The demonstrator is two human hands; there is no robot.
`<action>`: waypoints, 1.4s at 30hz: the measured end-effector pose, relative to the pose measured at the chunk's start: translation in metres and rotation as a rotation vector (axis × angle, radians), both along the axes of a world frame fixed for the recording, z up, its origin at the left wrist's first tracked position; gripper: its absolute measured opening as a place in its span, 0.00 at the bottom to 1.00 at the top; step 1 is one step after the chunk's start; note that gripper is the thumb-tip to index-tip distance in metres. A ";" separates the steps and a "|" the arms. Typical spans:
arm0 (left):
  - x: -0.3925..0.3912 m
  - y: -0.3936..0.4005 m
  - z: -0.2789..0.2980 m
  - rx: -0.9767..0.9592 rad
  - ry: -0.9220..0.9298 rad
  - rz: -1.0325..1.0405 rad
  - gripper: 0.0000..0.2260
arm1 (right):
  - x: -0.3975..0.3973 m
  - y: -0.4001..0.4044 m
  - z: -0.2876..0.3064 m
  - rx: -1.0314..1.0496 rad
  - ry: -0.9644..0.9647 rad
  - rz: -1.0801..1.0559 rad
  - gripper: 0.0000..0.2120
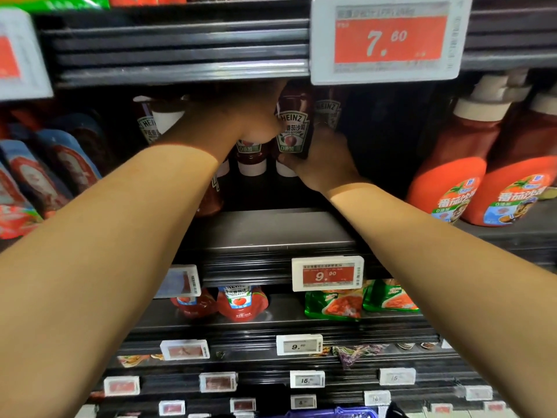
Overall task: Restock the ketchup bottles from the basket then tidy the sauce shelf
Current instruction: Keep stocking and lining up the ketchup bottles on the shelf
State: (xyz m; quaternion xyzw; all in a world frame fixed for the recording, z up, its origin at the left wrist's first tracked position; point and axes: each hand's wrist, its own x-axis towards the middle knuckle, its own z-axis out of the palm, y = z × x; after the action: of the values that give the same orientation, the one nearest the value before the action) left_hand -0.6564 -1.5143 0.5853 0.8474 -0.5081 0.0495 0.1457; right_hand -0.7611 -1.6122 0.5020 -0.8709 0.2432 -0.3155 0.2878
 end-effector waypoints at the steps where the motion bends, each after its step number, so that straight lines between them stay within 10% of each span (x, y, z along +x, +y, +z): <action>1: 0.001 -0.001 -0.002 -0.011 0.005 0.008 0.32 | 0.000 0.001 -0.002 0.007 -0.019 -0.002 0.30; 23: -0.060 0.107 -0.021 -0.423 -0.440 0.066 0.20 | -0.005 0.003 -0.010 0.004 0.015 -0.011 0.32; 36: -0.003 0.127 -0.026 -0.413 -0.014 0.073 0.28 | -0.031 0.048 0.030 -0.297 0.429 -0.265 0.16; 42: -0.001 0.122 -0.024 -0.363 0.194 -0.148 0.28 | -0.031 0.082 0.020 0.079 0.349 0.203 0.31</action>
State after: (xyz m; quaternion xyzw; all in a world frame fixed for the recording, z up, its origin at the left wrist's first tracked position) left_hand -0.6578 -1.3918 0.5611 0.7685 -0.5352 0.0476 0.3473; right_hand -0.7924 -1.5304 0.5215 -0.9205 0.2124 -0.1193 0.3055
